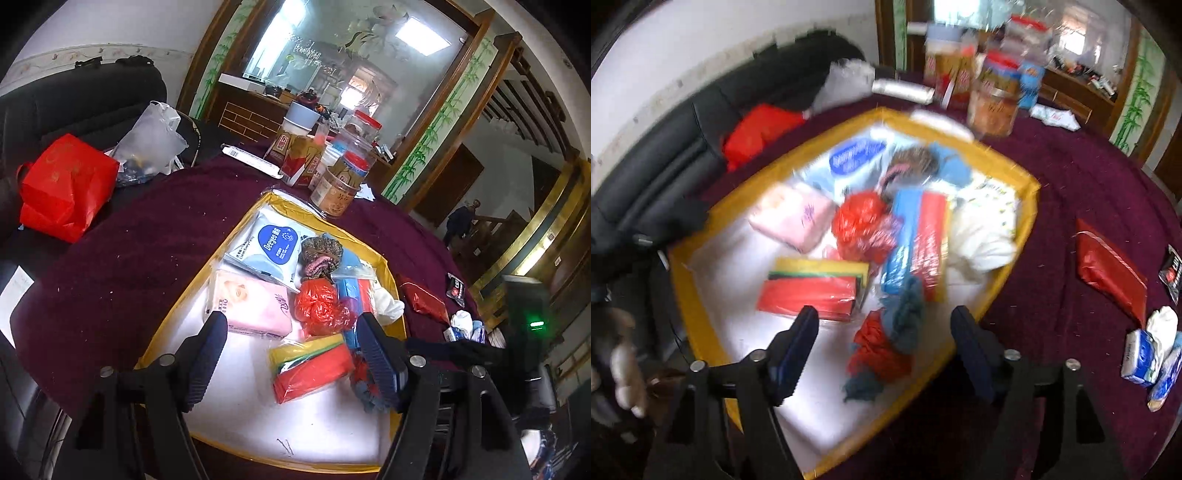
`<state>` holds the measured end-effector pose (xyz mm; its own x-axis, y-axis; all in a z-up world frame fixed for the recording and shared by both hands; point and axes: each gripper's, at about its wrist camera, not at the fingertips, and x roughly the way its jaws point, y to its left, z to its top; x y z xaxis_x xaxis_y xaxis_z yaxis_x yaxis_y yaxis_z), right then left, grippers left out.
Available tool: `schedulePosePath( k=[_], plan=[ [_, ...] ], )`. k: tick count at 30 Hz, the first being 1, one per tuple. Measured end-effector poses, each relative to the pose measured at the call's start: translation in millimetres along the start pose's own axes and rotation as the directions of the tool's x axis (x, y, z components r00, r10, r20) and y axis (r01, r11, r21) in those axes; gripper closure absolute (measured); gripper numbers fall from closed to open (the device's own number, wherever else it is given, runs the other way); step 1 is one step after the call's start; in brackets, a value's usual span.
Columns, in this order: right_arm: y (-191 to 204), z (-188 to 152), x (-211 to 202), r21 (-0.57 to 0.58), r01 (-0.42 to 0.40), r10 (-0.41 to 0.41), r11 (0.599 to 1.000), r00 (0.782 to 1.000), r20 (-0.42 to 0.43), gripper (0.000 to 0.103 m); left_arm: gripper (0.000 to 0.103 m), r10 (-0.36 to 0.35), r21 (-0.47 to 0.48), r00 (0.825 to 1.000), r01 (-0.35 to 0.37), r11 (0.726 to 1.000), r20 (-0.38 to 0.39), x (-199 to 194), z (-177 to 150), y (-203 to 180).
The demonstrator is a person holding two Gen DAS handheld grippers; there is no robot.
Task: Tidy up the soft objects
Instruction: 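Carry the striped pouch and blue cloth to the tray and release them, then move both grippers back to the blue-white tissue pack and white cloth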
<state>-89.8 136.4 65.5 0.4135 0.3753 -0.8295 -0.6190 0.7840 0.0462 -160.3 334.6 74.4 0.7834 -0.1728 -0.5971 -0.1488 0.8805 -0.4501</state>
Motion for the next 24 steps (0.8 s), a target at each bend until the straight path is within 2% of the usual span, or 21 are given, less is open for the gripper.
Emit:
schedulePosePath(
  k=[3, 5, 7, 8, 9, 11, 13, 16, 20, 21, 22, 24],
  plan=[
    [-26.3, -13.1, -28.3, 0.068, -0.006, 0.0, 0.998, 0.997, 0.08, 0.028, 0.027, -0.017, 0.016, 1.0, 0.017, 1.0, -0.003, 0.5, -2.1, -7.3],
    [-58.4, -22.9, -44.3, 0.136, 0.053, -0.07, 0.989, 0.99, 0.124, 0.026, 0.027, -0.032, 0.041, 0.999, 0.032, 0.999, -0.003, 0.2, -3.9, -15.6],
    [-92.5, -31.7, -52.9, 0.209, 0.12, -0.149, 0.971, 0.981, 0.127, 0.02, 0.027, -0.049, 0.062, 0.999, 0.049, 0.997, -0.004, 0.1, -6.4, -25.0],
    [-127.0, -39.0, -56.1, 0.292, 0.168, -0.206, 0.941, 0.973, 0.102, 0.02, 0.027, -0.062, 0.073, 0.998, 0.062, 0.995, -0.005, 0.2, -7.8, -30.7],
    [-150.9, -44.3, -56.4, 0.351, 0.188, -0.228, 0.917, 0.97, 0.078, 0.02, 0.027, -0.07, 0.082, 0.998, 0.07, 0.994, -0.006, 0.4, -8.8, -34.6],
    [-201.1, -59.3, -56.9, 0.467, 0.195, -0.241, 0.862, 0.97, 0.039, 0.02, 0.027, -0.088, 0.109, 0.996, 0.088, 0.99, -0.007, -0.4, -12.1, -46.2],
    [-243.7, -68.7, -55.4, 0.529, 0.215, -0.267, 0.821, 0.963, 0.023, 0.02, 0.027, -0.103, 0.138, 0.995, 0.103, 0.985, -0.009, -1.1, -15.1, -58.5],
    [-268.7, -61.4, -44.0, 0.518, 0.204, -0.255, 0.831, 0.966, 0.028, 0.02, 0.027, -0.116, 0.188, 0.993, 0.117, 0.975, -0.02, -1.5, -20.5, -79.3],
    [-289.1, -51.2, -10.8, 0.527, 0.21, -0.223, 0.824, 0.974, -0.04, 0.02, 0.026, -0.122, 0.259, 0.992, 0.127, 0.958, -0.038, -6.7, -28.8, -105.4],
    [-290.9, -53.0, -4.7, 0.527, 0.219, -0.219, 0.821, 0.974, -0.063, 0.02, 0.026, -0.121, 0.27, 0.992, 0.127, 0.954, -0.037, -9.3, -30.6, -108.1],
    [-289.6, -53.9, -0.9, 0.51, 0.262, -0.258, 0.819, 0.963, -0.079, 0.019, 0.025, -0.118, 0.282, 0.992, 0.124, 0.951, -0.037, -11.1, -32.0, -111.5],
    [-284.5, -54.4, 1.9, 0.494, 0.253, -0.249, 0.832, 0.966, -0.074, 0.019, 0.023, -0.115, 0.298, 0.993, 0.121, 0.947, -0.036, -14.1, -34.1, -117.1]
  ],
)
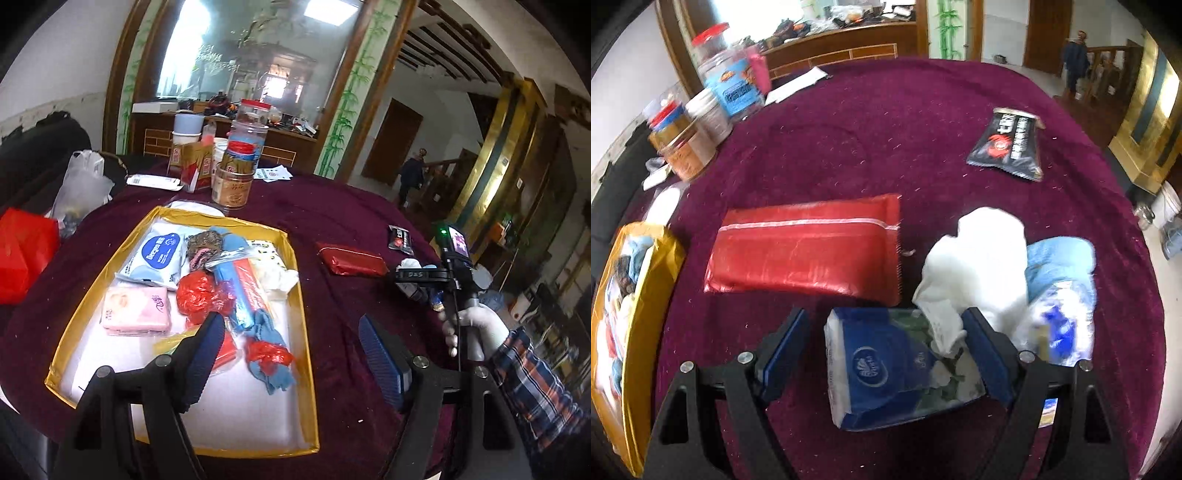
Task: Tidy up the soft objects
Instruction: 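Move both grippers back to the blue-white tissue pack and white cloth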
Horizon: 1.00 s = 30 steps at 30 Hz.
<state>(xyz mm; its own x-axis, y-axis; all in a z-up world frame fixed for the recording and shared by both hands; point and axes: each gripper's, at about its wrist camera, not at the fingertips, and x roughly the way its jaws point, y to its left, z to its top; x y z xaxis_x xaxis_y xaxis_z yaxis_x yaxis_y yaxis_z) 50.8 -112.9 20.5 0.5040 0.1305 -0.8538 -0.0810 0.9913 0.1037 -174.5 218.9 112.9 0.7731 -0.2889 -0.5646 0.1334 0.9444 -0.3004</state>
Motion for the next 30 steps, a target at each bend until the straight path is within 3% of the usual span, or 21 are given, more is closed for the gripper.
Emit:
schedulePosePath(
  k=[1, 2, 4, 6, 8, 9, 10, 13, 15, 18, 23, 26, 27, 30],
  plan=[
    [2.4, -2.7, -5.5, -0.003, -0.039, 0.039, 0.999, 0.999, 0.004, 0.019, 0.023, -0.001, 0.004, 1.0, 0.001, 1.0, 0.0, -0.2, 0.3, -1.4],
    [7.2, -8.7, -13.5, -0.011, -0.135, 0.135, 0.991, 0.991, -0.006, 0.019, 0.023, -0.003, 0.009, 1.0, 0.003, 1.0, 0.0, 0.1, 0.8, -3.5],
    [14.8, -19.1, -19.1, -0.02, -0.289, 0.287, 0.957, 0.956, -0.062, 0.019, 0.023, -0.008, 0.019, 1.0, 0.008, 1.0, -0.006, 4.8, 2.1, -9.3],
    [24.7, -35.4, -28.2, -0.025, -0.48, 0.472, 0.877, 0.87, -0.143, 0.018, 0.023, -0.025, 0.03, 0.999, 0.026, 0.999, -0.02, 10.8, 2.6, -17.3],
    [26.1, -45.7, -39.5, -0.009, -0.619, 0.609, 0.786, 0.775, -0.169, 0.018, 0.023, -0.043, 0.056, 0.998, 0.045, 0.997, -0.034, 16.3, 1.6, -28.9],
    [23.7, -48.9, -50.2, -0.02, -0.64, 0.632, 0.768, 0.763, -0.137, 0.018, 0.023, -0.05, 0.074, 0.998, 0.053, 0.996, -0.041, 18.9, 1.1, -35.9],
    [19.2, -49.7, -58.3, -0.03, -0.63, 0.626, 0.776, 0.774, -0.096, 0.018, 0.023, -0.056, 0.091, 0.997, 0.06, 0.994, -0.049, 21.6, 1.2, -42.8],
    [1.9, -43.8, -69.1, -0.031, -0.503, 0.504, 0.864, 0.862, 0.046, 0.018, 0.023, -0.073, 0.125, 0.993, 0.084, 0.989, -0.089, 34.4, 0.7, -65.2],
    [-16.3, -40.1, -69.5, -0.004, -0.441, 0.437, 0.898, 0.889, 0.135, 0.018, 0.023, -0.075, 0.132, 0.988, 0.093, 0.987, -0.132, 48.2, -0.6, -79.4],
    [-39.7, -37.2, -61.0, 0.061, -0.405, 0.385, 0.912, 0.9, 0.205, 0.019, 0.023, -0.068, 0.131, 0.979, 0.094, 0.987, -0.194, 70.0, -5.1, -94.3],
    [-67.6, -42.2, -45.4, 0.124, -0.467, 0.432, 0.876, 0.872, 0.228, 0.019, 0.023, 0.0, 0.198, 0.967, 0.052, 0.979, -0.255, 117.3, -10.9, -122.7],
    [-68.1, -38.1, -49.2, 0.071, -0.504, 0.481, 0.861, 0.851, 0.21, 0.019, 0.023, 0.02, 0.224, 0.957, 0.047, 0.973, -0.288, 141.9, -10.1, -135.3],
    [-59.1, -40.3, -49.1, 0.044, -0.498, 0.484, 0.866, 0.856, 0.182, 0.019, 0.023, 0.02, 0.224, 0.957, 0.048, 0.973, -0.29, 146.8, -9.2, -138.0],
    [-29.5, -49.1, -45.2, -0.064, -0.369, 0.374, 0.927, 0.918, 0.131, 0.019, 0.023, 0.045, 0.252, 0.961, 0.026, 0.967, -0.273, 155.1, -5.2, -144.5]
  ],
)
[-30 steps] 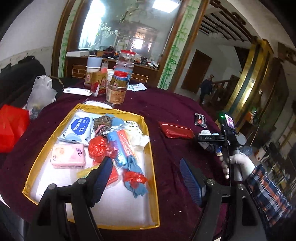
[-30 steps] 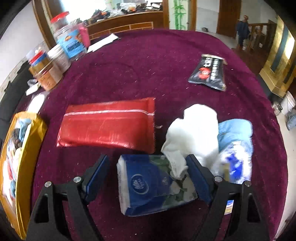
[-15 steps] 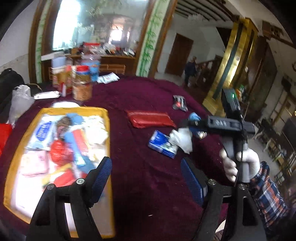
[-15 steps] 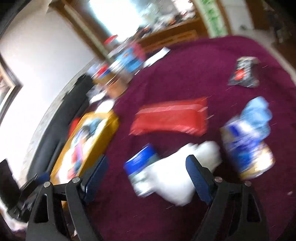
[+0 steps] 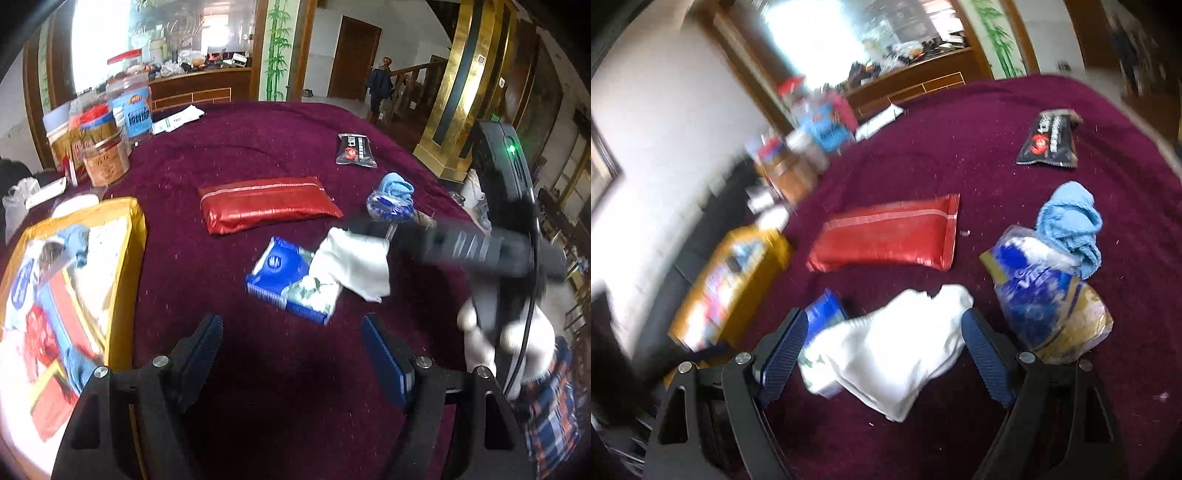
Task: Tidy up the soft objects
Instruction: 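Move both grippers back to the blue-white tissue pack and white cloth, then grasp the blue-white tissue pack with the left gripper while the right grasps the white cloth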
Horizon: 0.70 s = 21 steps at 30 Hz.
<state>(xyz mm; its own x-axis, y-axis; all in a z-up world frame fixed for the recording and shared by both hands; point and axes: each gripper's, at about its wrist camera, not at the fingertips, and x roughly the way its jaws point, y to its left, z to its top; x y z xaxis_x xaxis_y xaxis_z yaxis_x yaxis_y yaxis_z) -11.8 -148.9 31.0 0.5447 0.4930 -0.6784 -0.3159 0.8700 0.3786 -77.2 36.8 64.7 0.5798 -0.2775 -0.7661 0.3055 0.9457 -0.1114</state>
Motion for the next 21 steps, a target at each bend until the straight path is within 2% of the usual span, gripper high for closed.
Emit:
schedulePosePath(
  k=[1, 3, 4, 5, 10, 12, 14, 16, 18, 21],
  plan=[
    [5.5, -2.0, 3.0, -0.026, 0.029, -0.029, 0.999, 1.0, -0.01, 0.02, 0.023, 0.017, 0.009, 1.0, -0.017, 1.0, 0.001, 2.4, 2.3, -0.3],
    [17.9, -6.4, 11.6, -0.093, 0.12, -0.123, 0.988, 0.992, -0.029, 0.037, 0.023, 0.052, 0.02, 0.999, -0.052, 0.998, 0.0, 7.3, 6.4, 1.0],
    [18.1, -7.6, 14.3, -0.106, 0.141, -0.145, 0.984, 0.989, -0.035, 0.068, 0.023, 0.061, 0.024, 0.998, -0.061, 0.998, -0.004, 11.2, 8.5, 1.4],
    [13.8, -8.9, 16.5, -0.095, 0.167, -0.172, 0.981, 0.984, -0.049, 0.088, 0.023, 0.071, 0.027, 0.997, -0.071, 0.997, -0.012, 15.5, 11.0, 2.1],
    [-26.3, -5.8, 1.5, 0.071, 0.201, -0.2, 0.977, 0.98, -0.015, 0.088, 0.023, 0.097, 0.072, 0.995, -0.095, 0.993, -0.029, 36.7, 21.4, -5.0],
    [-35.0, -5.5, -0.4, 0.115, 0.167, -0.165, 0.979, 0.986, -0.025, 0.088, 0.023, 0.102, 0.119, 0.994, -0.098, 0.988, -0.027, 47.4, 25.8, -13.1],
    [-37.5, -6.9, -2.3, 0.123, 0.157, -0.155, 0.98, 0.987, -0.028, 0.088, 0.021, 0.109, 0.158, 0.994, -0.106, 0.982, -0.011, 56.4, 29.6, -20.3],
    [-35.2, -6.3, -0.4, 0.115, 0.156, -0.153, 0.981, 0.988, -0.036, 0.088, 0.01, 0.127, 0.19, 0.992, -0.125, 0.974, 0.004, 64.4, 31.4, -25.4],
    [-33.4, -6.1, 1.7, 0.109, 0.16, -0.156, 0.981, 0.987, -0.041, 0.088, 0.009, 0.149, 0.218, 0.989, -0.148, 0.965, 0.013, 74.0, 31.5, -30.1],
    [-33.2, -5.0, 2.2, 0.112, 0.156, -0.152, 0.981, 0.988, -0.042, 0.088, 0.009, 0.15, 0.233, 0.988, -0.141, 0.962, -0.023, 88.8, 29.5, -33.7]
  ],
)
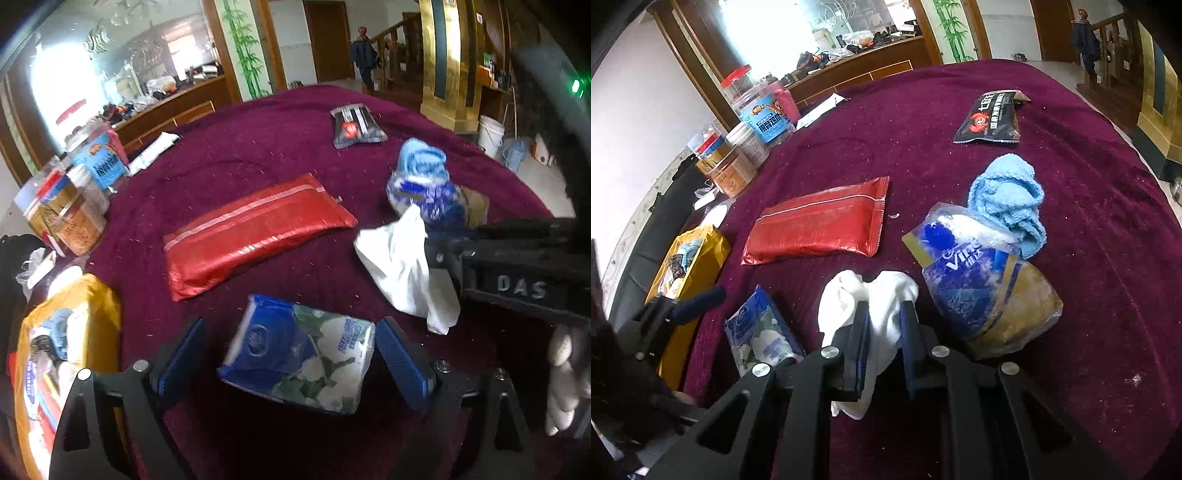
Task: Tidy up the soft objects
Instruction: 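Grasp the blue-white tissue pack with the left gripper while the right grasps the white cloth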
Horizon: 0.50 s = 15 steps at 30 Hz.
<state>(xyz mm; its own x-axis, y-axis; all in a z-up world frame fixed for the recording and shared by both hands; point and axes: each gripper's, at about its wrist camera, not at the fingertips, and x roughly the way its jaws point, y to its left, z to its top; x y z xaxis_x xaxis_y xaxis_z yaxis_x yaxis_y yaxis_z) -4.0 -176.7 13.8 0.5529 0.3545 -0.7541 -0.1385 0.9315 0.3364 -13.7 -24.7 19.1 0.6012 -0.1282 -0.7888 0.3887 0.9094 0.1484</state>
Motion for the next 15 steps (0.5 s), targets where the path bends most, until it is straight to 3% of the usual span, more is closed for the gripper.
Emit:
schedulePosePath(
  k=[2, 3, 4, 5, 10, 15],
  plan=[
    [0.6, 1.5, 1.7, 0.0, -0.001, 0.001, 1.0, 1.0, -0.001, 0.088, 0.008, 0.006, 0.024, 0.999, -0.006, 1.0, -0.039, 9.6, -2.4, -5.2],
    [0.7, 1.2, 1.4, 0.0, -0.002, 0.002, 1.0, 1.0, -0.001, 0.088, 0.011, 0.01, 0.019, 1.0, -0.009, 1.0, -0.01, 6.9, -2.4, -4.8],
    [0.7, 1.1, 1.4, 0.001, -0.003, 0.003, 1.0, 1.0, -0.001, 0.088, 0.023, 0.008, 0.024, 1.0, -0.007, 1.0, -0.018, 7.4, -2.4, -5.0],
    [0.8, 1.0, 1.4, 0.001, -0.003, 0.003, 1.0, 1.0, 0.0, 0.088, 0.024, -0.016, 0.015, 1.0, 0.016, 1.0, -0.018, 6.0, -1.8, -3.7],
    [1.0, 1.2, 1.3, 0.0, -0.022, 0.022, 1.0, 1.0, 0.003, 0.087, 0.026, -0.059, -0.02, 0.998, 0.059, 0.998, 0.009, -9.6, -3.0, 2.0],
    [5.5, 0.8, 1.1, -0.024, -0.047, 0.047, 0.999, 0.999, 0.01, 0.087, 0.026, -0.12, -0.077, 0.989, 0.127, 0.989, 0.092, -55.3, -7.8, 16.5]
  ],
)
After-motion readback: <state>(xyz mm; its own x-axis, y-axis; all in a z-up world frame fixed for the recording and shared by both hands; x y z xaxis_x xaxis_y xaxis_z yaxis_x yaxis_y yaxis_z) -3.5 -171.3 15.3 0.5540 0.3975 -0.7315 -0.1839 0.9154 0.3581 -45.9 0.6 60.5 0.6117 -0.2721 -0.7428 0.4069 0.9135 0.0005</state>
